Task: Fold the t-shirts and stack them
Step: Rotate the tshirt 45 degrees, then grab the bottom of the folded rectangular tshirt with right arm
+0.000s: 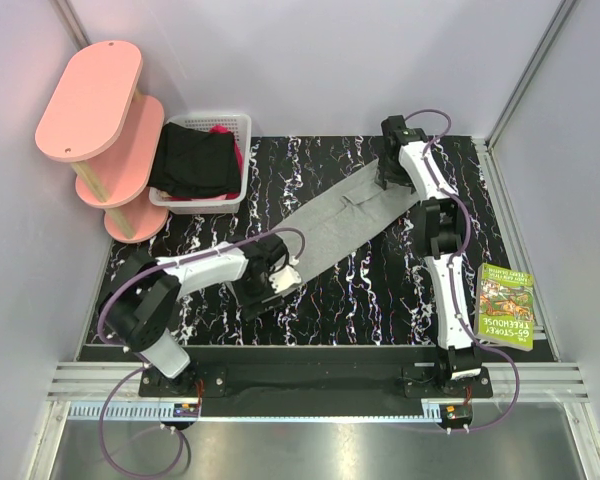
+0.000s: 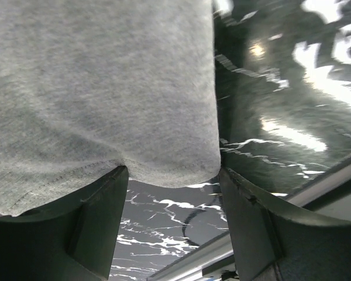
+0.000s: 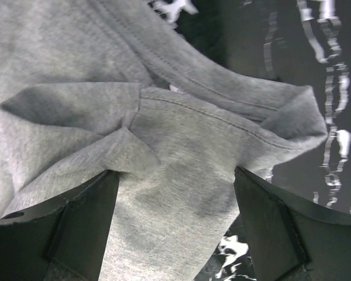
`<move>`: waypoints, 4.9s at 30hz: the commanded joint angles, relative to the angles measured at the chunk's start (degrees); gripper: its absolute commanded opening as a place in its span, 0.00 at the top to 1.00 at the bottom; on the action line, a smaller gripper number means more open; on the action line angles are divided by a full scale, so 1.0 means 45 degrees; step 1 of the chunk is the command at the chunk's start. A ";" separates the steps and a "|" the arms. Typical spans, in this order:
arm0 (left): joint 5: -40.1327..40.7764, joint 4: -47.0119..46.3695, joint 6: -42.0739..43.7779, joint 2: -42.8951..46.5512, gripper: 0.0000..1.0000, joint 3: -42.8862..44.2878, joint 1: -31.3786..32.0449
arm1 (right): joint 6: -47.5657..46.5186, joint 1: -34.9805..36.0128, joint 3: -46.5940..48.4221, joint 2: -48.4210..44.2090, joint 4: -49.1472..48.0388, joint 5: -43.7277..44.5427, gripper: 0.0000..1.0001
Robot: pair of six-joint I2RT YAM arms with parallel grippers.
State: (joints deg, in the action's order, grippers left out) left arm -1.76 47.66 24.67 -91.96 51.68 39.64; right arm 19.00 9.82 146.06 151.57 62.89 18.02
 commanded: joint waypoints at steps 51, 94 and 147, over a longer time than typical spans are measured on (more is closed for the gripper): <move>-0.3437 -0.0923 -0.0814 0.7623 0.25 0.0176 -1.1719 | 0.1363 0.9516 -1.2219 -0.7491 -0.3095 -0.2930 0.17; -0.5912 0.0169 0.0728 0.6787 0.24 0.0605 -1.6011 | -0.0454 1.5157 -1.0350 -0.7062 -0.0929 0.2909 0.00; -0.7793 0.0913 0.2937 0.4206 0.26 0.0781 -1.8828 | -0.1021 1.4750 -0.9527 -0.3076 -0.2961 0.2031 0.27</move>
State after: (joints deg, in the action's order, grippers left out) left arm -35.66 52.51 36.67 -73.97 52.80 -44.64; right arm 12.36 76.64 107.57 132.84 47.29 31.90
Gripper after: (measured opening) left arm 0.743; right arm 0.732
